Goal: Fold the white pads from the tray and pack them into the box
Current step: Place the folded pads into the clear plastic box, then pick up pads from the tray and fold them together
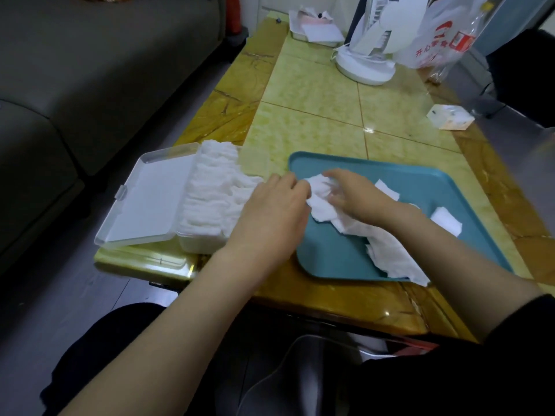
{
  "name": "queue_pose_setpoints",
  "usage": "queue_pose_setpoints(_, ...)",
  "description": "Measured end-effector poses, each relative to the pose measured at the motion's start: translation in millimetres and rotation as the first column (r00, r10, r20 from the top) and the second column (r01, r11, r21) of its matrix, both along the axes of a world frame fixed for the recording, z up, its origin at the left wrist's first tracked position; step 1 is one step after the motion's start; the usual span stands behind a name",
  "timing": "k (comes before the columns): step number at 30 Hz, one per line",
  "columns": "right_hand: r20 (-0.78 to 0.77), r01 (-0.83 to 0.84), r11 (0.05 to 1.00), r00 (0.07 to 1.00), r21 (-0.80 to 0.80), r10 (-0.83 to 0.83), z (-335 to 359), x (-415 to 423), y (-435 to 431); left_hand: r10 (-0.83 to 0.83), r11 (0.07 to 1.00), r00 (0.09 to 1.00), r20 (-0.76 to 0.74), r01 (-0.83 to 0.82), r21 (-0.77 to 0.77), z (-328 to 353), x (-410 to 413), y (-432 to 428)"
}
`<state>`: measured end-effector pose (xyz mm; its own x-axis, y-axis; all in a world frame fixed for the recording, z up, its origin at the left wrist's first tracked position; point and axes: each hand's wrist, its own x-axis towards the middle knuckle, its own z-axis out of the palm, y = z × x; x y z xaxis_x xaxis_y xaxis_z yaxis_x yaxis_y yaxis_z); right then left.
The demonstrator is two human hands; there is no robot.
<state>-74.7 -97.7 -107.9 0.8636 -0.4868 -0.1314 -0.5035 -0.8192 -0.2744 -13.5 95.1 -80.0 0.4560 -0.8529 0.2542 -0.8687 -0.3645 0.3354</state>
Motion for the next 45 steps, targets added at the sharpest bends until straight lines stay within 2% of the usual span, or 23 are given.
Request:
queue_pose_setpoints(3,-0.004,-0.02,0.997,1.0,0.069,0.02,0,2,3,-0.168,0.976,0.982,0.079,0.155,0.152,-16,-19,-12)
queue_pose_setpoints(6,-0.003,-0.053,0.998,0.999,0.043,0.053,2,4,7,-0.199,0.945,0.973,0.114,0.16,0.284,-31,-23,-16)
queue_pose_setpoints(9,0.03,-0.029,0.999,0.999,-0.032,0.03,4,4,8,-0.189,0.936,0.973,0.133,0.137,0.325,-35,-23,-19)
queue_pose_setpoints(12,0.127,0.022,0.996,0.992,-0.09,-0.011,4,3,7,-0.175,0.942,0.978,0.113,0.133,0.308,-35,-26,-24)
queue_pose_setpoints(14,0.249,0.079,0.995,0.967,-0.058,-0.063,5,0,7,-0.163,0.945,0.983,0.088,0.13,0.298,-35,-26,-25)
queue_pose_setpoints(17,0.459,0.16,0.987,0.874,0.033,-0.158,13,-9,8,-0.12,0.959,0.993,0.012,0.113,0.259,-32,-25,-27)
queue_pose_setpoints(19,0.546,0.16,0.985,0.821,0.064,-0.169,19,-20,9,-0.049,0.982,0.993,-0.108,0.068,0.178,-30,-24,-30)
queue_pose_setpoints(22,0.591,0.133,0.988,0.792,0.077,-0.153,22,-39,13,0.027,1.0,0.97,-0.241,-0.028,0.0,-26,-25,-34)
queue_pose_setpoints(25,0.563,0.077,0.988,0.814,0.135,-0.141,18,-57,17,0.014,0.985,0.939,-0.343,-0.071,-0.154,-22,-26,-35)
queue_pose_setpoints(28,0.512,-0.087,0.963,0.857,0.253,-0.058,20,-65,25,-0.005,0.987,0.896,-0.444,-0.067,-0.147,-23,-27,-37)
queue_pose_setpoints(30,0.529,-0.149,0.946,0.848,0.289,-0.028,20,-67,30,-0.017,0.982,0.924,-0.382,-0.056,-0.179,-23,-31,-36)
queue_pose_setpoints(32,0.584,-0.103,0.947,0.805,0.305,-0.101,16,-65,30,-0.009,0.975,0.949,-0.314,-0.062,-0.215,-22,-33,-36)
queue_pose_setpoints(34,0.598,-0.001,0.952,0.779,0.305,-0.191,10,-61,27,0.013,0.965,0.949,-0.315,-0.094,-0.244,-22,-31,-35)
queue_pose_setpoints(37,0.463,0.114,0.966,0.86,0.234,-0.213,-4,-58,17,0.049,0.947,0.94,-0.339,-0.151,-0.283,-21,-24,-34)
queue_pose_setpoints(40,0.322,0.175,0.97,0.92,0.17,-0.222,-15,-53,17,0.079,0.941,0.95,-0.302,-0.171,-0.292,-18,-17,-29)
queue_pose_setpoints(45,0.267,0.237,0.972,0.936,0.007,-0.23,-20,-39,28,0.11,0.925,0.955,-0.276,-0.199,-0.323,-16,-10,-25)
